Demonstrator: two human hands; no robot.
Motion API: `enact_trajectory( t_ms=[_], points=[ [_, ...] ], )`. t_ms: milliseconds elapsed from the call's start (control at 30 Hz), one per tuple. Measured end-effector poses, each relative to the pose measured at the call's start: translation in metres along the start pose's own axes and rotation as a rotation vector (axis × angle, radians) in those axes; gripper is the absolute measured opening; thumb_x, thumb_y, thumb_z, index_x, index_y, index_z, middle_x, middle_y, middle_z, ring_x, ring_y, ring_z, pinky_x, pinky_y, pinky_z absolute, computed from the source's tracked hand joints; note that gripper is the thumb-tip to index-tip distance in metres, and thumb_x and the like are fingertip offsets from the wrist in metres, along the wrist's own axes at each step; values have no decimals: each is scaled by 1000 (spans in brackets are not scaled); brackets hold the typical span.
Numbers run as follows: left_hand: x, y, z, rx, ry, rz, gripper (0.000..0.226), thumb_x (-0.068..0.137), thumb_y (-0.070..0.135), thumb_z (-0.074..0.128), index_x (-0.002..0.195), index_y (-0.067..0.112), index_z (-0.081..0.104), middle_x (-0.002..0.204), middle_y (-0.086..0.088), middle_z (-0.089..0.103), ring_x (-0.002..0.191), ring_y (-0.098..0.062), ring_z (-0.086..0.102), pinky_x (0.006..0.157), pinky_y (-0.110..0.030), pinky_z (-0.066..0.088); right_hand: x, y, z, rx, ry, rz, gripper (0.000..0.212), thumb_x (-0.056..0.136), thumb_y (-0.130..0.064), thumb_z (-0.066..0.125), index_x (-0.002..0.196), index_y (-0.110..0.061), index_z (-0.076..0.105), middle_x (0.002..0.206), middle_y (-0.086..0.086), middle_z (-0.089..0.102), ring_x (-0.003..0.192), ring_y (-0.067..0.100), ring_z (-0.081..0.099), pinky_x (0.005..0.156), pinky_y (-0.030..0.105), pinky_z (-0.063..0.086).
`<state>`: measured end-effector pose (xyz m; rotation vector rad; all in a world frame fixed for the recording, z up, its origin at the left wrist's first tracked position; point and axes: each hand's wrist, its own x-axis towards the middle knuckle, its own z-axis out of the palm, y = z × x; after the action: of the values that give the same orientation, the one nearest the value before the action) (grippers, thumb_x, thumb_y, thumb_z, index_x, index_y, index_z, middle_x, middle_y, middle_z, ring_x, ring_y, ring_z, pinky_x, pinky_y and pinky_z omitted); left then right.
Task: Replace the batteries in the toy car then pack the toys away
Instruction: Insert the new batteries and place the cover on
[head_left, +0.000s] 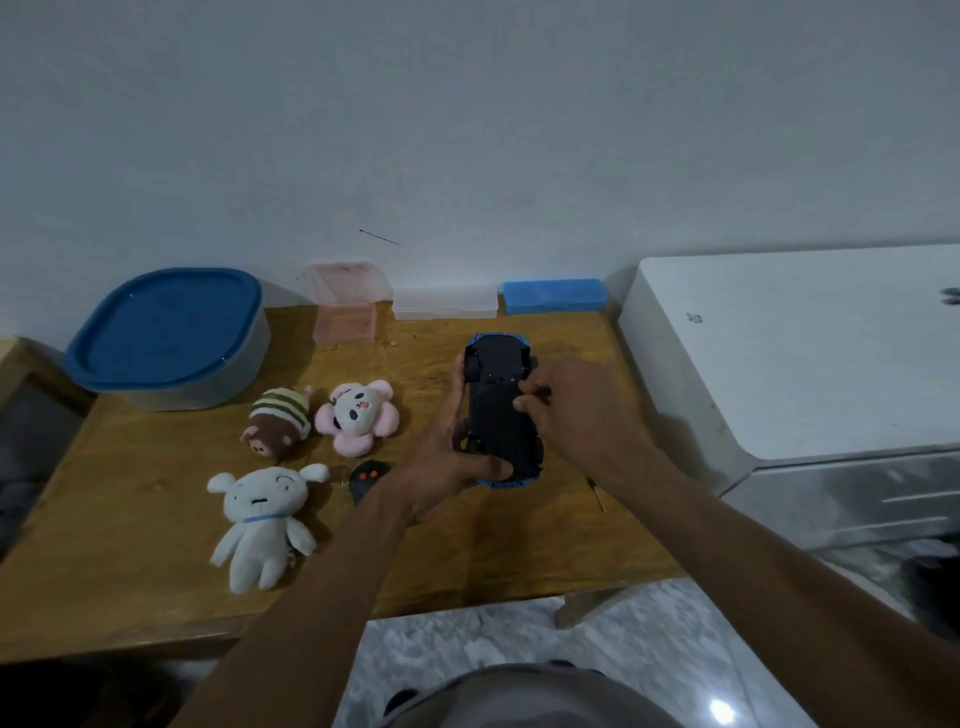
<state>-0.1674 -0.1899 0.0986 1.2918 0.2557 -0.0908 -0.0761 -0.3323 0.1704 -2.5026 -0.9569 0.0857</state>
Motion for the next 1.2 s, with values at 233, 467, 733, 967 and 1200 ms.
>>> enact_trajectory(
  t_ms=[233,467,733,967,1200],
  points=[
    [0,6,0,30,11,16,123,70,-12,71,143,63,5,139,-3,52,123,-31,56,96,-60,48,7,-11,0,98,12,148,21,82,-34,72,86,-13,69,84,0,69,76,13,63,61,19,44],
    [6,4,2,71,53,45,123,71,-12,72,140,66,8,140,-3,53,120,-30,59,94,-61,49,16,-16,-1,195,9,274,21,79,-27,76,80,-14,61,83,-3,64,74,11,57,56,14,37],
    [12,-10,6,-24,39,-17,123,70,-19,69,141,65,13,135,4,58,122,-29,58,97,-60,47,15,5,4,335,-66,376,18,77,-28,79,84,-14,70,83,-3,68,76,10,64,67,20,50],
    [18,-24,22,-54,48,-73,123,74,-25,63,141,64,10,135,6,54,118,-22,59,84,-42,56,10,35,8,352,-105,469,26,79,-39,75,64,-22,62,74,3,71,73,18,70,76,41,59],
    [26,-32,43,139,71,9,127,66,-12,76,145,59,6,135,25,52,130,-11,48,98,-49,50,9,38,7,216,-201,519,45,74,-62,69,66,-22,49,66,-2,57,71,18,63,53,23,42]
  ],
)
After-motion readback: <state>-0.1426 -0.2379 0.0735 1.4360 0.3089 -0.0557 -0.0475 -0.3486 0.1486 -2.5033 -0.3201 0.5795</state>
